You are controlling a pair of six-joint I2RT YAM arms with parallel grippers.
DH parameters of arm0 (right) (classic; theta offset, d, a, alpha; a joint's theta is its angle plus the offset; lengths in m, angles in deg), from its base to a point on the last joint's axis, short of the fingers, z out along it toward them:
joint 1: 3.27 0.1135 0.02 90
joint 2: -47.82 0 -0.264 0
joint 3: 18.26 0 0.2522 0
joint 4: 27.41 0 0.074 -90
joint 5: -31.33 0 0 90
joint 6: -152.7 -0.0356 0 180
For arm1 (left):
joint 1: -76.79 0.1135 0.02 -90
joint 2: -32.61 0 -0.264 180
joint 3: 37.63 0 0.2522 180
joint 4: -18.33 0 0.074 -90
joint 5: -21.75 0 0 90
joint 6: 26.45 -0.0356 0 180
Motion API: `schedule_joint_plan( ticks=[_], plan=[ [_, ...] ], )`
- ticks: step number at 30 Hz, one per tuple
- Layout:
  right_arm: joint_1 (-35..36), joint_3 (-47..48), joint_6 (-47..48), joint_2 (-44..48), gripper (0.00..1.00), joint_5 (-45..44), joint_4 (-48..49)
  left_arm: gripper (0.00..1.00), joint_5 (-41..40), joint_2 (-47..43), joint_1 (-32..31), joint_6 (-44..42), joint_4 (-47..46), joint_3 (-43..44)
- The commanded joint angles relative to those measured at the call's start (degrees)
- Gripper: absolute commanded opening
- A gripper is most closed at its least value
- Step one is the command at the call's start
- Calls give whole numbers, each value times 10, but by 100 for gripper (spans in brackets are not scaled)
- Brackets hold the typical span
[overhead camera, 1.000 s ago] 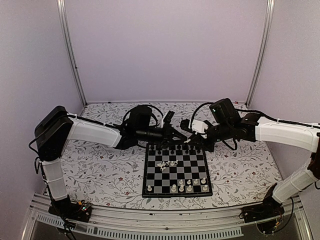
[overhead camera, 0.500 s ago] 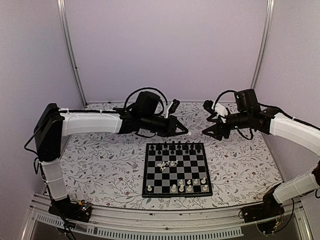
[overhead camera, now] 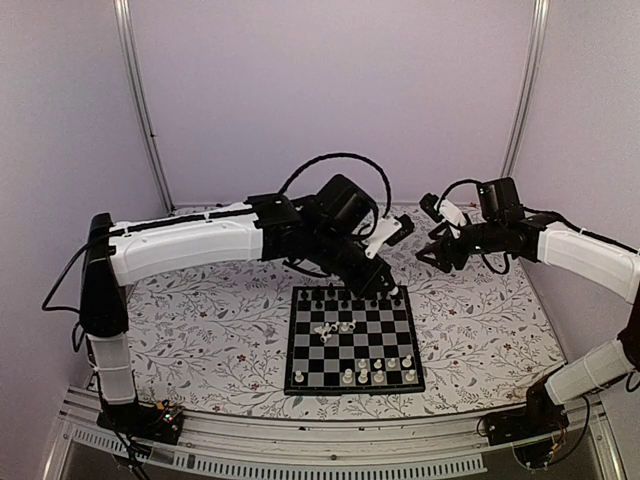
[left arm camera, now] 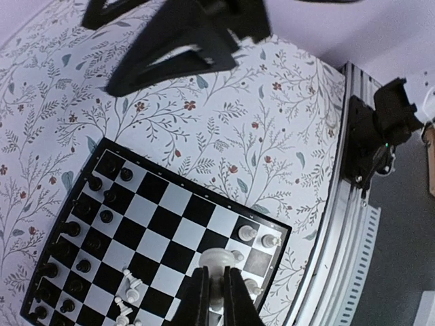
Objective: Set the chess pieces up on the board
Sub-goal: Place the chess piece on the chessboard.
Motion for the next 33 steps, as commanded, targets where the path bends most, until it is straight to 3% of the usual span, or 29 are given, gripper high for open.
schedule_joint_plan(
  ticks=[1, 9, 21, 33],
  plan=[
    [-2, -5, -8, -9, 69, -45, 21, 0, -43, 42, -44, -102, 114, 54],
    [-8, -11, -5, -9, 70, -70, 29, 0, -84, 104, -109, -188, 192, 130],
    [-9, -14, -3, -18, 70, -83, 30, 0, -109, 196, -149, -217, 222, 188],
    [-9, -16, 1, -20, 70, -83, 30, 0, -109, 228, -161, -219, 232, 197]
  ],
)
